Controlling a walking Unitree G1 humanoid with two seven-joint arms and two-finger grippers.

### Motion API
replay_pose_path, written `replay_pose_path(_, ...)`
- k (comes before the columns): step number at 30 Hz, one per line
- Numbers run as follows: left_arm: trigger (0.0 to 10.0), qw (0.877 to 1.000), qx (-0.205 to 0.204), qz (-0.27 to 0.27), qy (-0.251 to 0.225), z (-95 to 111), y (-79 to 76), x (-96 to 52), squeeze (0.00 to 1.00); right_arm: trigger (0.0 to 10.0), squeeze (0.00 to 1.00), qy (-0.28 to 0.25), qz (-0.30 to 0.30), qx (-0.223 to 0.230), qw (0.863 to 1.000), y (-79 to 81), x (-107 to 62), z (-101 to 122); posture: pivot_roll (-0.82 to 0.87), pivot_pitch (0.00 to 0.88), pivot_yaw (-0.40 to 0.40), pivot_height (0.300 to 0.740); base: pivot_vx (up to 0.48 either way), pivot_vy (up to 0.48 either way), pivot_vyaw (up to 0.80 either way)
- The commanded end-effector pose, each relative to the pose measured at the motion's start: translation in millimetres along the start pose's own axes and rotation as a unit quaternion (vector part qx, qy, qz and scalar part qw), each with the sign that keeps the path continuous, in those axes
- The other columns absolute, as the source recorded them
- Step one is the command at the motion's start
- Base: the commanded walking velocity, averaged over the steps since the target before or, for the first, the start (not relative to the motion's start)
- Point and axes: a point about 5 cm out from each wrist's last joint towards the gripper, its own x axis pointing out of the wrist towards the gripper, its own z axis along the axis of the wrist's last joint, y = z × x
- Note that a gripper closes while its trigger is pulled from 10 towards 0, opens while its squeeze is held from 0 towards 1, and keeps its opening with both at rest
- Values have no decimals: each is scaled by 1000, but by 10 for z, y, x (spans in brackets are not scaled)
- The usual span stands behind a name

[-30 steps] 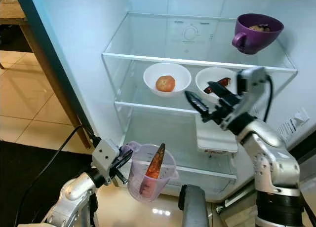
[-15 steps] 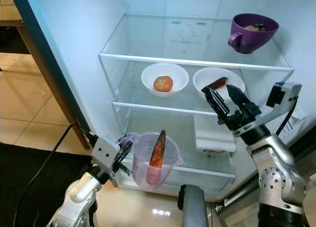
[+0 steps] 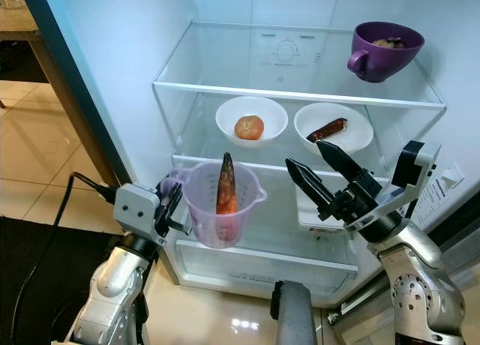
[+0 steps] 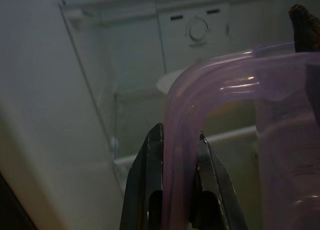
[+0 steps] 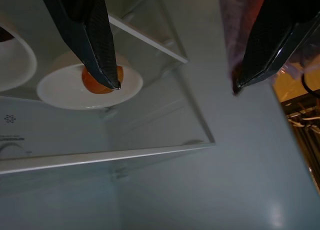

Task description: Restocking fridge

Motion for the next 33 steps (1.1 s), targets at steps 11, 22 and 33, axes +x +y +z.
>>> replay_pose_path(11,10000,997,41,32,-63,375,25,238,0,10000,0,43,-24,-37,998,-67,-11,-128,17,139,28,369,0,0,0)
replay_pose_path(22,10000,993,17,72,-88,571,44,492,0,10000,0,76,-17,-50,996,-31,11,-259,15,136,24,369,0,0,0)
replay_pose_path(33,10000,993,-10,93,-77,524,11,748,0,10000,0,78,-22,-73,994,-38,31,-245,13,126,24,369,0,0,0)
